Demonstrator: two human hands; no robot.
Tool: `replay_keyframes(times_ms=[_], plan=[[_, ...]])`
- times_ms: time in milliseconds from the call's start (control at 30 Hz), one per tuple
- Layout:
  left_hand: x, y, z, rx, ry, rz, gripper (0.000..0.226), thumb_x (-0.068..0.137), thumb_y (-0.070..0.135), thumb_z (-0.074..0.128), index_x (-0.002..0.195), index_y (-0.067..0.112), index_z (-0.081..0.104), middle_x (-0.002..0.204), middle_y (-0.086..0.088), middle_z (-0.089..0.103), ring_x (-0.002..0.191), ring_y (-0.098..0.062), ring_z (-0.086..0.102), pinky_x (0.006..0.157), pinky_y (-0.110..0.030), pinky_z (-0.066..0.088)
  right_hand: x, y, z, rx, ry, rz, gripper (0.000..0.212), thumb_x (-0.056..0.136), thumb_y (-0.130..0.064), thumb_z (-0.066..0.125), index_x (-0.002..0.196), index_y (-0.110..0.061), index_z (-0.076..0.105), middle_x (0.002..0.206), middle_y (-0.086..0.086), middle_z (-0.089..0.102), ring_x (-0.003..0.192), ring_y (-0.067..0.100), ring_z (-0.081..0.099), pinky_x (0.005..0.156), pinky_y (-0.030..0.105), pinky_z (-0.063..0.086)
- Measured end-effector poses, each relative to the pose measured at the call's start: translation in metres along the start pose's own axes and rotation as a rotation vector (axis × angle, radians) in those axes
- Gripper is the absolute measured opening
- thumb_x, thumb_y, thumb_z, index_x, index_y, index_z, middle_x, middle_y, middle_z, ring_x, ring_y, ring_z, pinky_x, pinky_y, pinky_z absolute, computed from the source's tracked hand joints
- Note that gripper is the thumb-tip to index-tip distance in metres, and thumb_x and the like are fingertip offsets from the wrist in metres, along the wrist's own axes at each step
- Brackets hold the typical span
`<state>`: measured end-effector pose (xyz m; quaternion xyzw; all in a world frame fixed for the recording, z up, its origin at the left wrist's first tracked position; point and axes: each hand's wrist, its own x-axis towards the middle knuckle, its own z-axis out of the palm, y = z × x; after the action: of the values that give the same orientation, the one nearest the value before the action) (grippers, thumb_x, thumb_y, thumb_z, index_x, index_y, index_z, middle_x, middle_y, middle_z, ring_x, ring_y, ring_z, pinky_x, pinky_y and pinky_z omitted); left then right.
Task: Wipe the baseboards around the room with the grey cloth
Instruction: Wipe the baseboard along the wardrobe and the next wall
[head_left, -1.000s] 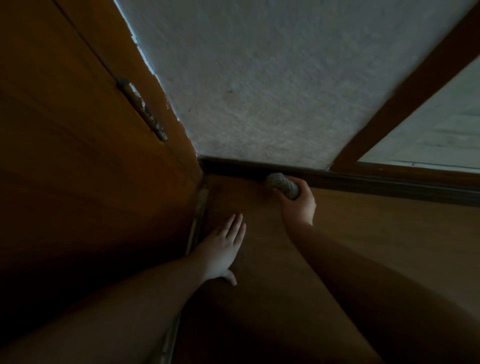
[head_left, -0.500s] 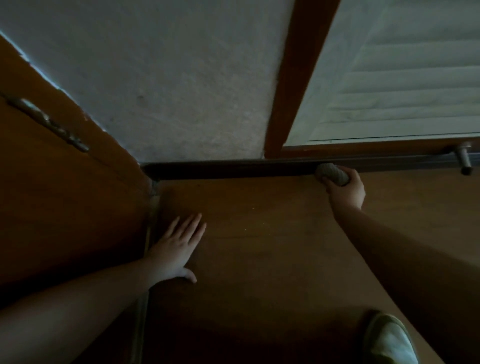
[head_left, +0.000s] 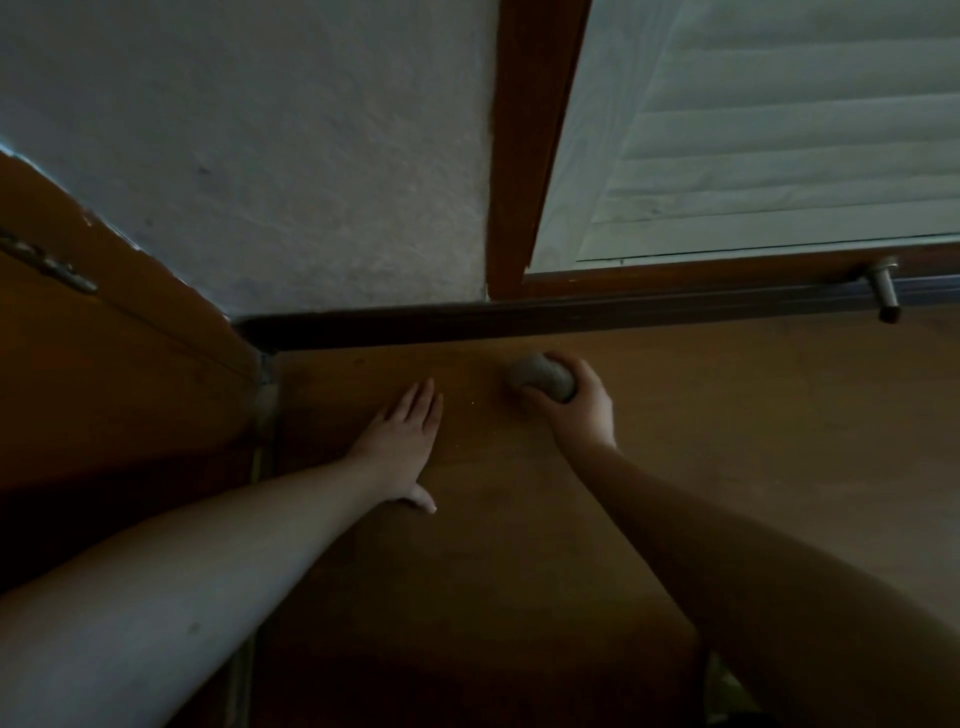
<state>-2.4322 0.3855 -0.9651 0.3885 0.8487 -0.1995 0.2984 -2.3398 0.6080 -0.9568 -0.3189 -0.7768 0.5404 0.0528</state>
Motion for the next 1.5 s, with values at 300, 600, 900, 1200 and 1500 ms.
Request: replay_keyframes(times_ms=[300,600,900,1200,1500], plan=[[-0.005,0.016,-0.014,0.007,-0.058,-0.040,0.145,0.065,0.060,0.082,0.154,0.005,-0.018,0.161,-0.019,-0.026,0.151,-0.039,-0.011,0.122,-0.053,0.014,0.022,-0.021,0.068,0.031,0.033,0.030,0.044,0.081,-0.023,0.080,0.118,-0.027,0.056,0.119,-0.004,0.056,0.108,0.010,0.055,0.094,0.025,0.048],[-0.004,0.013,-0.009,-0.050,-0.077,-0.064,0.147,0.065,0.058,0.084,0.151,0.007,-0.025,0.158,-0.016,-0.033,0.149,-0.037,-0.018,0.123,-0.053,0.010,0.051,-0.008,0.031,-0.074,0.001,-0.064,0.042,0.083,-0.013,0.076,0.117,-0.023,0.055,0.127,-0.003,0.050,0.118,0.014,0.052,0.103,0.030,0.045],[-0.006,0.013,-0.011,-0.050,-0.075,-0.046,0.144,0.068,0.061,0.080,0.151,0.007,-0.026,0.156,-0.016,-0.037,0.148,-0.035,-0.024,0.124,-0.049,0.010,0.079,0.023,-0.065,-0.229,0.094,-0.100,0.037,0.079,-0.014,0.079,0.110,-0.020,0.058,0.113,-0.006,0.050,0.101,0.008,0.050,0.087,0.021,0.041],[-0.006,0.019,-0.008,-0.067,-0.062,-0.062,0.146,0.067,0.062,0.080,0.150,0.011,-0.028,0.157,-0.014,-0.036,0.149,-0.034,-0.021,0.122,-0.049,0.006,0.089,0.034,-0.106,-0.313,0.209,0.011,0.034,0.087,-0.009,0.068,0.117,-0.018,0.056,0.120,0.003,0.052,0.111,0.023,0.054,0.089,0.028,0.040],[0.022,0.066,-0.032,-0.090,0.081,0.129,0.152,0.058,0.079,0.074,0.146,0.022,-0.036,0.150,-0.001,-0.045,0.142,-0.021,-0.032,0.109,-0.040,-0.018,0.057,0.047,-0.149,-0.190,0.293,0.092,0.045,0.082,-0.026,0.079,0.119,-0.020,0.054,0.120,0.003,0.054,0.109,0.022,0.057,0.088,0.031,0.047]])
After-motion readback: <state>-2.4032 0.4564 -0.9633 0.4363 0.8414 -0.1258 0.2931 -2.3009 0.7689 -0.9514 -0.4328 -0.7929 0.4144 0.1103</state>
